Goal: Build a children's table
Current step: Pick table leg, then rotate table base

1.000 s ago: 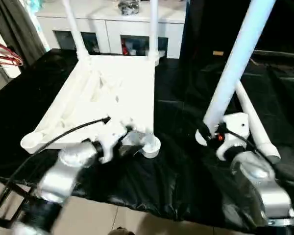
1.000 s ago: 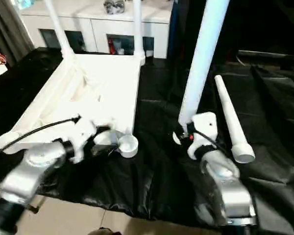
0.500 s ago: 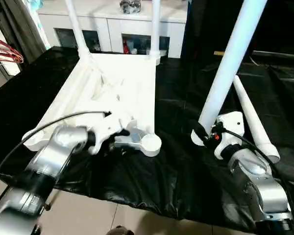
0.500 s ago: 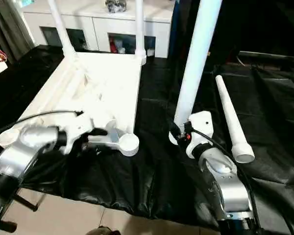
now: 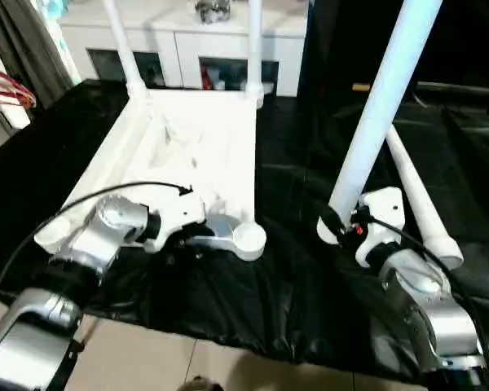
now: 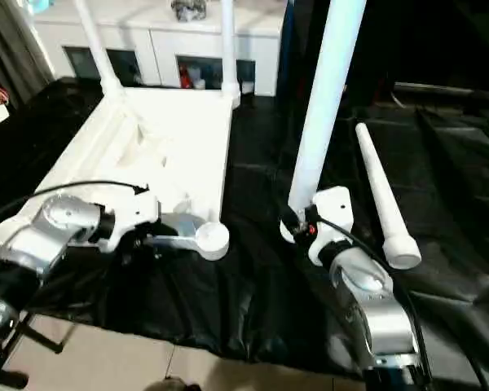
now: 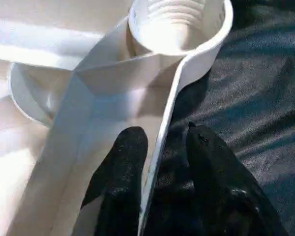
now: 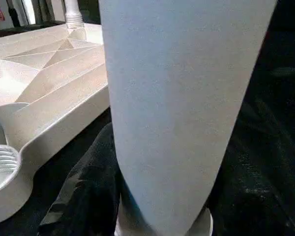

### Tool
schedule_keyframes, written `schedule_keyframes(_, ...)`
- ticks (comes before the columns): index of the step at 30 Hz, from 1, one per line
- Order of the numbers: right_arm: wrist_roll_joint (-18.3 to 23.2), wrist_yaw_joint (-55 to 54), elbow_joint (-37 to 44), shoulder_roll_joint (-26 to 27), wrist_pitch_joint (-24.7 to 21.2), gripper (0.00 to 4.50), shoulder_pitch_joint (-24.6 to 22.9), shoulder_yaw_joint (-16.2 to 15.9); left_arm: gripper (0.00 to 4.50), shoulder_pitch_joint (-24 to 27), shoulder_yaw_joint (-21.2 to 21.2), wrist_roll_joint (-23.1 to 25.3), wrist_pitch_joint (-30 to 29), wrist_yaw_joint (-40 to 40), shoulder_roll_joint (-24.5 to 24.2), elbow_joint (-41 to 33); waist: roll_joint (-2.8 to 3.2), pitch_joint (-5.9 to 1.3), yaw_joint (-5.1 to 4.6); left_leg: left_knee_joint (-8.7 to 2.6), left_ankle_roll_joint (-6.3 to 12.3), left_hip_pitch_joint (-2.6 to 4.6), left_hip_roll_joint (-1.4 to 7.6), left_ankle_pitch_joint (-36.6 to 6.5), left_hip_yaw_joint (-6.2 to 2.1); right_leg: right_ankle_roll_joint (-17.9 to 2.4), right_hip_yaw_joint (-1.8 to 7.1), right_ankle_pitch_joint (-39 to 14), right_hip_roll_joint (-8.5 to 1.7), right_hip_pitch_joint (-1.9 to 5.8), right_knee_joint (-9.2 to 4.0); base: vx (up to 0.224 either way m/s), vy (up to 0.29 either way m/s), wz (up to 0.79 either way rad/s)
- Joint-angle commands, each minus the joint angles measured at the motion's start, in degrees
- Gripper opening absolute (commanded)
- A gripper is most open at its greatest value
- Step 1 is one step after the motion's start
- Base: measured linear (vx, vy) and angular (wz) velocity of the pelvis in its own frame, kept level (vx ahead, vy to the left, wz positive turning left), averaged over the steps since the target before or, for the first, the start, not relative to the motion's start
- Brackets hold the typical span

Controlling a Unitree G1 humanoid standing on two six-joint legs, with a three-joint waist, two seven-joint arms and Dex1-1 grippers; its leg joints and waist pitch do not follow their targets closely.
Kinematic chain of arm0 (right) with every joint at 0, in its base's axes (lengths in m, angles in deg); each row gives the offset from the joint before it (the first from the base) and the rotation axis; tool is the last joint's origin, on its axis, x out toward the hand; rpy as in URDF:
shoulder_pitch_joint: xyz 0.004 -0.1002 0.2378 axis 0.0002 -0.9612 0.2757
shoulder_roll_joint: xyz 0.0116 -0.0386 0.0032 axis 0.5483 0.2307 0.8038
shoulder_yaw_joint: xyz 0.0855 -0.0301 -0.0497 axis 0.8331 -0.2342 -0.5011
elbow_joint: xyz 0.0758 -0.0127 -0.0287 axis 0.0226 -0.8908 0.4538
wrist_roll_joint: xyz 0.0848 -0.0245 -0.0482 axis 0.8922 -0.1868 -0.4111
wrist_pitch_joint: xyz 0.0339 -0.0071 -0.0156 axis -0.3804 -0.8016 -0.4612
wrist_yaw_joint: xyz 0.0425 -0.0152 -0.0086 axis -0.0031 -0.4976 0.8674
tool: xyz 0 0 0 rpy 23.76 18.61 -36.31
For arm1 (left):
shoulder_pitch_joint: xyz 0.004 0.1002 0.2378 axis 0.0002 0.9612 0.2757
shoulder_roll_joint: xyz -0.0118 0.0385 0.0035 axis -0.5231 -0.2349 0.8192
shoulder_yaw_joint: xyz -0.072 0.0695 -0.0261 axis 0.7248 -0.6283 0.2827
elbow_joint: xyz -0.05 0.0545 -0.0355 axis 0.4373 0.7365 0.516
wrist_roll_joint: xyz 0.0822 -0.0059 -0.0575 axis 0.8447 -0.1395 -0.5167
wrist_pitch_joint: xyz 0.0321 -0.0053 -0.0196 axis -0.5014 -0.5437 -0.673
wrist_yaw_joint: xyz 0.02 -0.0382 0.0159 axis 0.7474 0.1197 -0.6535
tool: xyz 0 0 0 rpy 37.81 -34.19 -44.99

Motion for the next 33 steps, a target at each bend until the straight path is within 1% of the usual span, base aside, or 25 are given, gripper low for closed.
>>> schedule_keyframes(1,-0.4,0.3,0.6,-0.1,0.7,1.92,0.2,0.1,1.26,-1.2,-1.0,1.0,0.5,0.6,0.0,1.0,0.13,-3.85,0.08,-4.54,-0.36,1.95,6.61,-12.9,-3.20,-13.4,4.30,-0.2,-7.01,2.18,-3.83,0.000,0.000,0.00)
schedule_keyframes(4,-0.7,0.4,0.4,-0.2,0.9,1.92,0.3,-0.2,1.16,-2.4,-1.1,2.1,1.6,1.5,0.4,3.8,0.14,-3.85,0.14,-4.50,-0.05,1.90,6.62,-12.6,-3.24,-13.4,4.28,-0.4,-7.09,2.23,-3.89,0.000,0.000,0.00)
schedule_keyframes(6,-0.7,0.4,0.4,-0.2,0.9,1.92,0.4,-0.4,0.88,-2.8,-1.5,2.7,1.6,1.8,0.5,4.6,0.16,-3.86,0.15,-4.52,0.04,1.91,6.72,-12.5,-3.26,-13.3,4.31,-0.3,-7.12,2.22,-3.88,0.000,0.000,0.00)
schedule_keyframes(9,-0.7,0.4,0.5,-0.2,0.8,1.92,0.4,-0.4,0.81,-2.9,-1.6,3.0,0.7,1.8,0.8,5.1,0.11,-3.88,0.10,-4.54,0.11,1.92,6.75,-12.5,-3.27,-13.5,4.28,0.2,-7.12,2.26,-3.80,0.000,0.000,0.00)
schedule_keyframes(10,-0.7,0.5,0.6,-0.2,0.8,1.92,0.4,-0.4,0.61,-2.8,-1.7,3.2,0.0,1.6,0.8,4.9,0.11,-3.93,0.12,-4.48,0.17,1.90,6.72,-12.2,-3.24,-13.6,4.27,0.5,-7.16,2.30,-3.73,0.000,0.000,0.00)
schedule_keyframes(11,-0.4,0.6,0.9,-0.3,0.5,1.92,0.3,-0.2,0.43,-2.3,-1.6,3.0,-2.4,1.6,1.1,3.8,0.23,-3.94,0.03,-4.47,0.20,1.99,6.78,-12.1,-3.18,-13.8,4.27,1.2,-7.07,2.25,-3.64,0.000,0.000,0.00)
schedule_keyframes(12,-0.3,0.6,1.1,-0.3,0.3,1.92,0.2,-0.1,0.43,-2.1,-1.4,2.8,-3.8,1.7,1.2,3.1,0.34,-3.92,0.08,-4.46,0.25,2.01,6.78,-12.1,-3.22,-13.9,4.27,1.2,-7.11,2.22,-3.63,0.000,0.000,0.00)
schedule_keyframes(13,-0.1,0.7,1.3,-0.4,0.1,1.92,0.2,0.0,0.42,-1.5,-1.0,2.0,-5.5,1.8,1.6,1.5,0.30,-3.93,0.08,-4.46,0.35,1.96,6.77,-11.9,-3.22,-14.0,4.27,1.2,-7.11,2.26,-3.68,0.000,0.000,0.00)
schedule_keyframes(14,0.2,0.8,1.5,-0.4,-0.3,1.92,0.1,0.2,0.24,-1.0,-0.4,1.2,-7.0,1.8,2.1,0.2,0.24,-3.88,0.07,-4.48,0.35,1.87,6.84,-12.1,-3.23,-14.2,4.31,1.0,-7.24,2.38,-3.68,0.000,0.000,0.00)
schedule_keyframes(15,0.5,0.9,1.7,-0.5,-0.8,1.92,0.1,0.3,0.24,-0.2,0.0,0.3,-8.9,1.6,2.7,-1.5,0.20,-3.88,-0.06,-4.49,0.41,1.85,6.92,-11.8,-3.18,-14.6,4.27,1.6,-7.23,2.45,-3.52,0.000,0.000,0.00)
schedule_keyframes(17,0.9,1.2,2.0,-0.7,-1.3,1.92,0.0,0.5,0.16,0.8,0.7,-0.5,-10.8,0.8,3.6,-3.7,0.04,-3.97,-0.10,-4.32,1.08,1.84,6.83,-11.1,-3.10,-14.8,4.26,2.1,-7.19,2.50,-3.54,0.000,0.000,0.00)
schedule_keyframes(18,1.4,1.9,2.2,-1.1,-1.9,1.92,0.1,0.7,0.05,2.5,1.9,-1.5,-14.0,-1.7,5.1,-7.2,-0.03,-3.99,-0.26,-4.24,1.62,1.68,6.91,-10.4,-3.05,-15.1,4.26,3.1,-7.29,2.70,-3.41,0.000,0.000,0.00)
schedule_keyframes(19,1.6,2.3,2.2,-1.3,-2.1,1.92,0.1,0.8,0.05,3.4,2.5,-2.0,-15.5,-3.2,5.9,-8.8,-0.09,-3.91,-0.37,-4.11,2.32,1.58,6.77,-9.9,-2.98,-15.1,4.18,3.1,-7.08,2.64,-3.48,0.000,0.000,0.00)
schedule_keyframes(21,1.8,2.5,2.2,-1.5,-2.2,1.91,0.2,0.8,0.00,3.8,2.9,-2.3,-16.6,-4.1,6.4,-9.9,-0.15,-3.89,-0.28,-3.93,2.99,1.50,6.65,-9.6,-2.94,-14.9,4.22,1.5,-7.21,2.69,-3.84,0.000,0.000,0.00)
schedule_keyframes(23,2.6,3.5,2.2,-1.9,-2.7,1.91,0.8,1.2,0.00,6.1,3.0,-2.5,-19.7,-5.9,7.4,-14.7,-0.33,-3.86,-0.42,-4.06,3.08,1.47,6.85,-9.6,-3.01,-14.4,4.18,0.1,-7.05,2.77,-3.81,0.000,0.000,0.00)
schedule_keyframes(24,3.4,4.1,2.2,-2.0,-3.2,1.91,1.1,1.4,0.00,7.2,2.8,-2.4,-20.4,-6.4,7.8,-17.0,-0.39,-3.79,-0.57,-4.02,3.50,1.44,6.70,-9.4,-2.92,-14.1,4.16,-0.6,-6.82,2.61,-4.02,0.000,0.000,0.00)
schedule_keyframes(25,4.3,4.6,2.3,-2.1,-4.3,1.91,1.5,1.9,0.00,8.3,2.3,-2.0,-21.0,-7.0,8.1,-19.3,-0.58,-3.84,-0.67,-4.00,3.66,1.44,6.74,-9.2,-2.93,-14.2,4.17,-0.4,-6.84,2.73,-3.94,0.000,0.000,0.00)
schedule_keyframes(26,4.7,4.7,2.4,-2.1,-4.7,1.91,1.7,2.0,0.00,8.7,2.2,-1.8,-21.2,-7.2,8.2,-19.9,-0.44,-3.80,-0.76,-3.97,4.10,1.37,6.76,-8.7,-2.97,-14.2,4.17,-0.3,-6.83,2.70,-3.91,0.000,0.000,0.00)
schedule_keyframes(27,5.8,5.2,2.5,-2.3,-6.3,1.91,2.2,2.4,0.00,9.1,1.6,-0.9,-20.8,-8.1,8.7,-20.6,-0.56,-3.76,-0.79,-3.86,4.34,1.48,6.59,-8.6,-2.79,-14.0,4.17,-1.1,-6.64,2.45,-4.18,0.000,0.000,0.00)
schedule_keyframes(28,6.6,5.5,2.6,-2.4,-7.4,1.91,2.5,2.6,0.00,9.4,1.4,-0.4,-21.0,-8.7,9.0,-21.2,-0.53,-3.74,-0.83,-3.84,4.34,1.40,6.51,-8.7,-2.79,-14.1,4.18,-1.3,-6.60,2.54,-4.16,0.000,0.000,0.00)
schedule_keyframes(29,8.7,6.6,3.0,-2.8,-10.3,1.91,3.3,3.1,0.00,10.1,0.7,0.8,-21.9,-10.6,9.9,-22.7,-0.70,-3.69,-0.81,-3.82,4.47,1.43,6.47,-8.7,-2.75,-14.0,4.19,-2.1,-6.69,2.64,-4.33,0.000,0.000,0.00)
schedule_keyframes(30,10.1,7.4,3.2,-3.2,-12.4,1.91,4.1,3.3,0.00,10.3,0.2,1.3,-22.5,-11.6,10.7,-23.4,-0.56,-3.63,-0.79,-3.89,4.47,1.44,6.58,-8.7,-2.84,-13.7,4.13,-3.0,-6.55,2.59,-4.37,0.000,0.000,0.00)
schedule_keyframes(31,10.9,8.1,3.3,-3.4,-13.5,1.91,4.5,3.3,0.00,10.3,-0.2,1.4,-23.0,-12.1,11.2,-23.6,-0.93,-3.62,-0.84,-3.90,4.46,1.57,6.57,-9.0,-2.73,-13.6,4.14,-3.6,-6.46,2.52,-4.52,0.000,0.000,0.00)
schedule_keyframes(32,12.7,10.0,3.2,-4.2,-15.9,1.91,5.9,3.2,0.00,10.3,-1.3,1.7,-24.5,-13.1,12.7,-24.2,-0.78,-3.57,-0.64,-3.82,4.13,1.60,6.62,-9.2,-2.74,-13.3,4.20,-5.0,-6.59,2.52,-4.59,0.000,0.000,0.00)
schedule_keyframes(33,12.8,10.2,3.1,-4.2,-16.1,1.91,6.0,3.2,0.00,10.2,-1.5,1.8,-24.7,-13.2,12.8,-24.2,-0.97,-3.59,-0.64,-3.85,4.08,1.54,6.65,-9.0,-2.77,-13.2,4.19,-5.0,-6.56,2.56,-4.56,0.000,0.000,0.00)
